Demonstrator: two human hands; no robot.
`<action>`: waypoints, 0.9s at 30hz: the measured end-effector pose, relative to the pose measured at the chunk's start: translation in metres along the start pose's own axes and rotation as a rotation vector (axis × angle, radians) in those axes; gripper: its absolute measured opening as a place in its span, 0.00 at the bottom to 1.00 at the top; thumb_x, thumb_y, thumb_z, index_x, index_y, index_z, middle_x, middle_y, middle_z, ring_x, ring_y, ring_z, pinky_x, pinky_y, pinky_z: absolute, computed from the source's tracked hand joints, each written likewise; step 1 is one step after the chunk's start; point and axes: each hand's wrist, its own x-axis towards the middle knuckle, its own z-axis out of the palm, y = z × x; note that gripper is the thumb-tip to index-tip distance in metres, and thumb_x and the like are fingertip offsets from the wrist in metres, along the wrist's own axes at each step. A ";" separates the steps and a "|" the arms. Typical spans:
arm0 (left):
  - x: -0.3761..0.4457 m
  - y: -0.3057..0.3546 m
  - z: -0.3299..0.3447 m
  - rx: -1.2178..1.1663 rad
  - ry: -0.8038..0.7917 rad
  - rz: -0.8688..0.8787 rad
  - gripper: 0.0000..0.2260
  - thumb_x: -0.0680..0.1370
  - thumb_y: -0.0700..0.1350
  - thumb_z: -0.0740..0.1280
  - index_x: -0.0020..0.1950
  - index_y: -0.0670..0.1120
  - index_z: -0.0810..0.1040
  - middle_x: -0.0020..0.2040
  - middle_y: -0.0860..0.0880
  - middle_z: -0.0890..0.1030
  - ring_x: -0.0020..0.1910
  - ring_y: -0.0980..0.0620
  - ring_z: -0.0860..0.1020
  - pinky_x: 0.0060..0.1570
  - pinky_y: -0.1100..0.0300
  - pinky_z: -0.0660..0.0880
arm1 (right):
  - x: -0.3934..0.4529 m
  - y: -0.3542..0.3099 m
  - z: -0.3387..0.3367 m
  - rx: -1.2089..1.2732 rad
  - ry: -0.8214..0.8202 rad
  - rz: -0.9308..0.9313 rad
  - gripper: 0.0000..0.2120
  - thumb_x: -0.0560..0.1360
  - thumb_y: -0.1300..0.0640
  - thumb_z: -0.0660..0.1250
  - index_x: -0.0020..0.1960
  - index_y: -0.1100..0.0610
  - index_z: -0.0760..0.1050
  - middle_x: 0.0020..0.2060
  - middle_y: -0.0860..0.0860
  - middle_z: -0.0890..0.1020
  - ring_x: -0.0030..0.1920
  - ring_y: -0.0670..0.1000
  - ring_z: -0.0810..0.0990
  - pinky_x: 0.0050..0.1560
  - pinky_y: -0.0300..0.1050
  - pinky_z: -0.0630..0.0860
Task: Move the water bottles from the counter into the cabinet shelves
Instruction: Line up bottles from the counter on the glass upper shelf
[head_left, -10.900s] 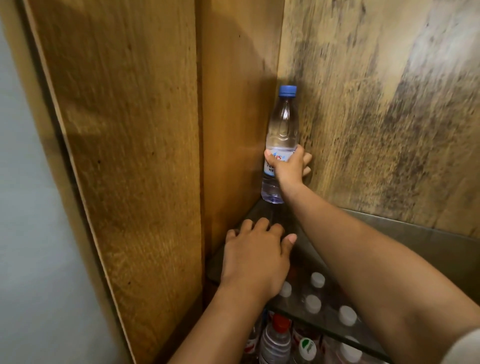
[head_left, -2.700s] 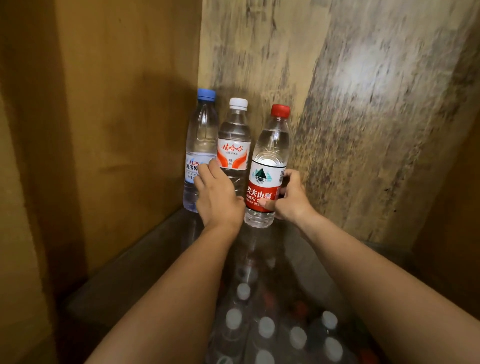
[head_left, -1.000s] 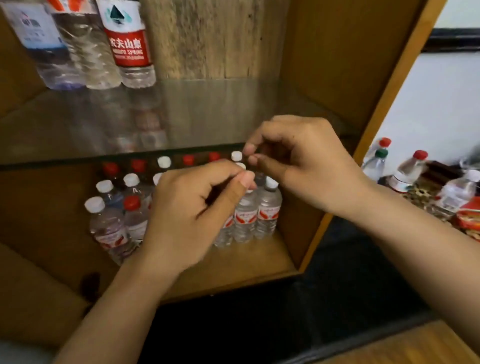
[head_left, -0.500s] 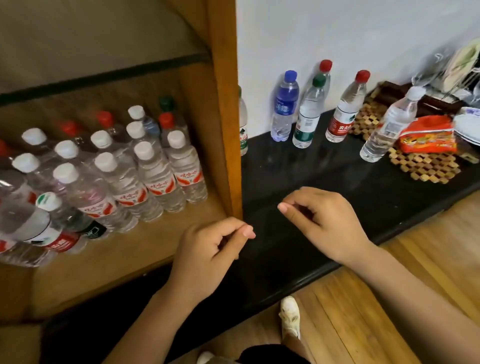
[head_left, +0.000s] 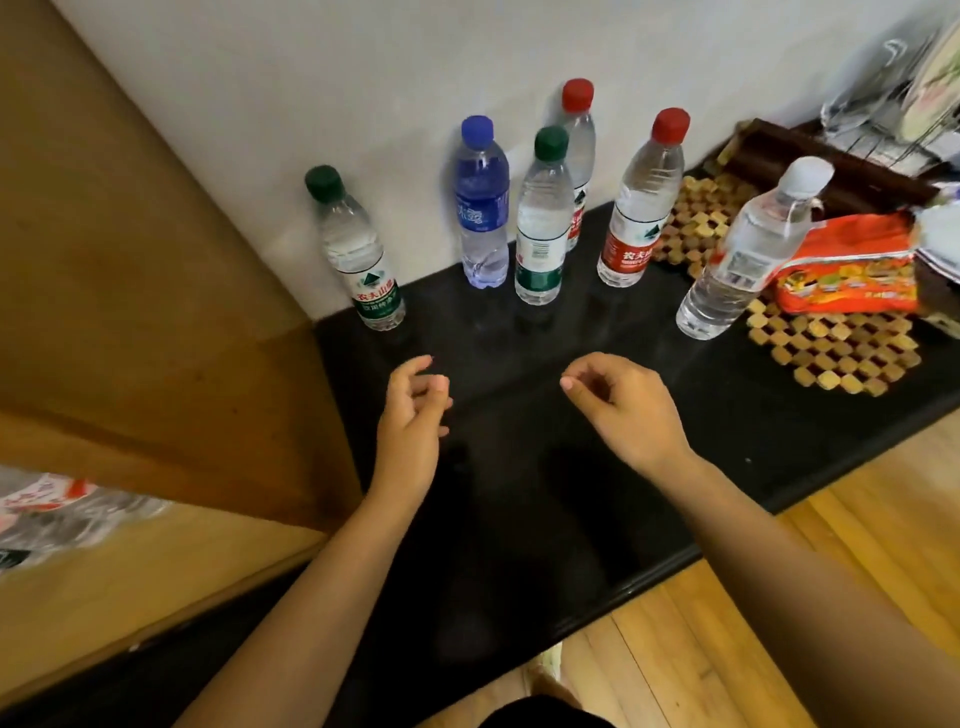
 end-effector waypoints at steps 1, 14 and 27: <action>0.015 -0.002 0.007 -0.026 0.074 -0.058 0.14 0.80 0.46 0.58 0.66 0.51 0.66 0.53 0.53 0.74 0.52 0.55 0.74 0.44 0.62 0.74 | 0.015 0.005 -0.001 0.015 0.003 0.015 0.06 0.75 0.51 0.65 0.50 0.50 0.76 0.42 0.48 0.79 0.41 0.47 0.77 0.46 0.50 0.77; 0.173 0.055 -0.016 0.054 0.548 0.013 0.28 0.77 0.53 0.62 0.73 0.48 0.55 0.72 0.46 0.60 0.71 0.46 0.61 0.71 0.49 0.59 | 0.192 -0.036 -0.052 0.307 0.032 -0.066 0.30 0.70 0.59 0.71 0.67 0.56 0.62 0.60 0.53 0.72 0.59 0.53 0.73 0.60 0.47 0.71; 0.180 0.051 -0.035 0.313 0.437 0.054 0.18 0.81 0.50 0.55 0.68 0.43 0.65 0.67 0.44 0.67 0.66 0.47 0.67 0.61 0.59 0.62 | 0.202 -0.028 -0.047 0.028 0.014 -0.156 0.21 0.71 0.48 0.69 0.59 0.56 0.72 0.56 0.55 0.80 0.55 0.56 0.76 0.49 0.43 0.66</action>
